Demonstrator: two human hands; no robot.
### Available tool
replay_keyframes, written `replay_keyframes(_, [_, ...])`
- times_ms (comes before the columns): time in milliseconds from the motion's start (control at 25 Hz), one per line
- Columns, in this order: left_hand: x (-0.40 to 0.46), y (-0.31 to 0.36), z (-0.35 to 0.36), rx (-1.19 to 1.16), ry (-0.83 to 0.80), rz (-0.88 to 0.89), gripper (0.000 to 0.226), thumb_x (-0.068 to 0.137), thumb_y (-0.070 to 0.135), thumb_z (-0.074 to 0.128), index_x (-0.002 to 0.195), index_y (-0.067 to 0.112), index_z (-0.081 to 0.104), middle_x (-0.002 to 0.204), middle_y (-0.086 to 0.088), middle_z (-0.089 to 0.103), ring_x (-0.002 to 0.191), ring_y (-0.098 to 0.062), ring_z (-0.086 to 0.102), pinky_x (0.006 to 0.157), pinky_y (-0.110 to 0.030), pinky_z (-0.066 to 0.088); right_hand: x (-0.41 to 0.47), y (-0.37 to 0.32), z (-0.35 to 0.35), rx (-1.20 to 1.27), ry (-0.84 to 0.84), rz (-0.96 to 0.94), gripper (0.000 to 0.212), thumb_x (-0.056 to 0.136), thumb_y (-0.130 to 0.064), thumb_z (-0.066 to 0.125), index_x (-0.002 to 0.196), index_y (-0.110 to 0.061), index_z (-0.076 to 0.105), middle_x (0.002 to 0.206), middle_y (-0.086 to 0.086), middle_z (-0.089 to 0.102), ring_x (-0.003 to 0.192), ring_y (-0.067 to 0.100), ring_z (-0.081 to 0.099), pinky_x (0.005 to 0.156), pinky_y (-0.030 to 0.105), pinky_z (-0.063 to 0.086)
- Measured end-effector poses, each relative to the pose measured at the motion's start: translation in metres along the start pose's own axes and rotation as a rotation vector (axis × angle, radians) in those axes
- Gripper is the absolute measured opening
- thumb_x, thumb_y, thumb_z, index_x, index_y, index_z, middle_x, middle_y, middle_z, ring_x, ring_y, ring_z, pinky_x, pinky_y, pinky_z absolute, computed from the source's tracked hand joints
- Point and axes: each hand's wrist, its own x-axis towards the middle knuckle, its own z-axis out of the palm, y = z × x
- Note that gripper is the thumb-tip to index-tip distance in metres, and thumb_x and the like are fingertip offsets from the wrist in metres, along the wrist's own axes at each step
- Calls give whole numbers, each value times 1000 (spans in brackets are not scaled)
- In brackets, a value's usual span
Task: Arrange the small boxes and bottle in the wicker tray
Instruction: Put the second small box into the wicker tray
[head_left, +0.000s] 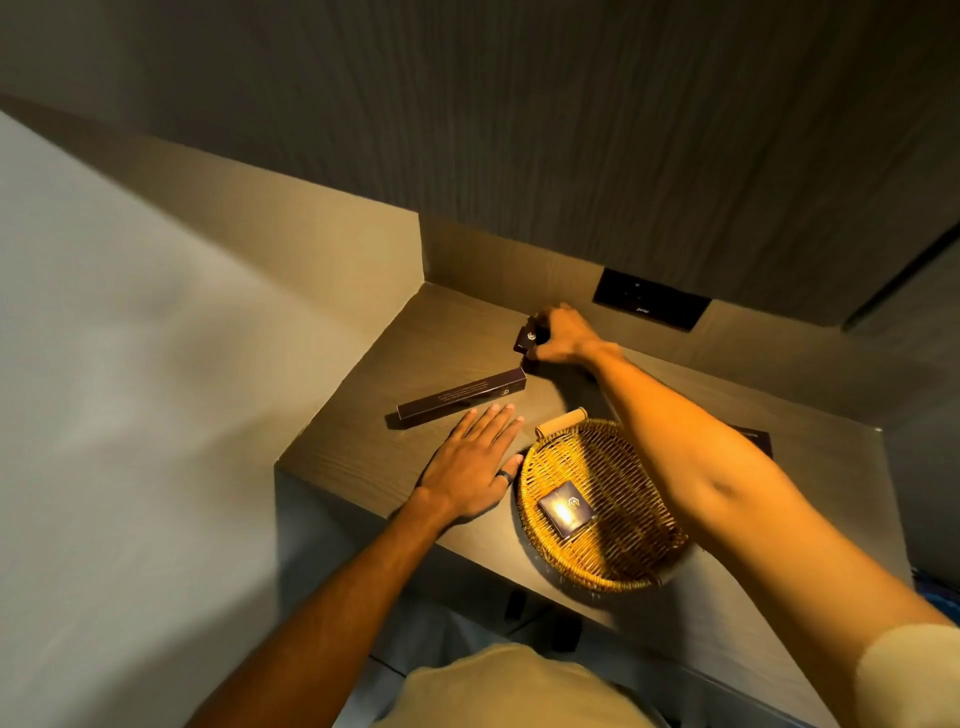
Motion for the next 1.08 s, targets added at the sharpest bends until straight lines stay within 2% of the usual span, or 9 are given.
replay_keyframes(120, [0, -1, 0, 10, 1, -4, 67, 105, 51, 14, 164, 21, 6, 173, -3, 1, 158, -17, -7, 127, -39, -7, -24, 8, -21, 232, 150, -20, 55, 87, -23, 76, 138, -11, 60, 136, 9, 64, 126, 24, 60, 113, 42, 47])
replay_keyframes(200, [0, -1, 1, 13, -6, 0, 68, 105, 51, 13, 164, 21, 4, 173, -3, 1, 158, -17, -8, 128, -40, -8, -56, 19, -38, 255, 220, -122, 59, 86, -28, 79, 141, -16, 60, 137, 5, 63, 122, 16, 60, 111, 40, 49])
replay_keyframes(280, [1, -1, 3, 8, -10, 6, 68, 104, 52, 11, 164, 21, 3, 173, -3, 0, 157, -16, -10, 127, -39, -9, -97, 43, -52, 176, 147, -304, 63, 81, -30, 83, 139, -20, 62, 131, -2, 65, 115, 8, 61, 106, 31, 52])
replay_keyframes(360, [1, -2, 4, 15, -2, -2, 69, 103, 52, 11, 164, 22, 2, 173, -2, -1, 156, -15, -12, 125, -38, -11, -142, 68, -51, 90, -37, -382, 64, 78, -34, 84, 138, -26, 62, 127, -11, 64, 115, 4, 62, 103, 18, 49])
replay_keyframes(400, [1, -2, 5, 21, -1, -4, 69, 103, 52, 11, 164, 22, 2, 173, -2, -2, 156, -15, -13, 125, -39, -11, -160, 78, -42, 35, -122, -372, 65, 79, -34, 83, 139, -27, 61, 129, -12, 62, 120, 4, 59, 104, 18, 47])
replay_keyframes(520, [1, -2, 5, 12, -1, 3, 68, 104, 50, 15, 164, 21, 4, 173, -3, -1, 157, -17, -10, 127, -41, -9, -181, 95, 0, -173, -264, -288, 69, 81, -21, 80, 145, -30, 55, 144, -10, 53, 135, 9, 47, 115, 30, 41])
replay_keyframes(600, [1, -2, 5, 3, 2, 11, 67, 105, 50, 17, 164, 21, 5, 173, -4, 1, 157, -17, -9, 127, -41, -10, -177, 94, 21, -261, -284, -254, 72, 80, -10, 76, 146, -28, 54, 148, -8, 48, 140, 15, 43, 118, 38, 41])
replay_keyframes(680, [1, -3, 5, 0, 9, 17, 67, 105, 49, 18, 165, 21, 5, 173, -4, 2, 158, -18, -7, 127, -42, -9, -171, 93, 30, -310, -277, -258, 74, 79, -5, 74, 147, -28, 53, 148, -6, 46, 140, 18, 42, 117, 39, 43])
replay_keyframes(1080, [0, -4, 6, -9, -12, 13, 66, 107, 47, 23, 164, 22, 4, 173, -5, 1, 158, -20, -7, 128, -46, -5, -171, 101, 45, -302, -185, -293, 72, 82, -11, 77, 147, -28, 52, 146, -5, 48, 139, 17, 42, 116, 33, 37])
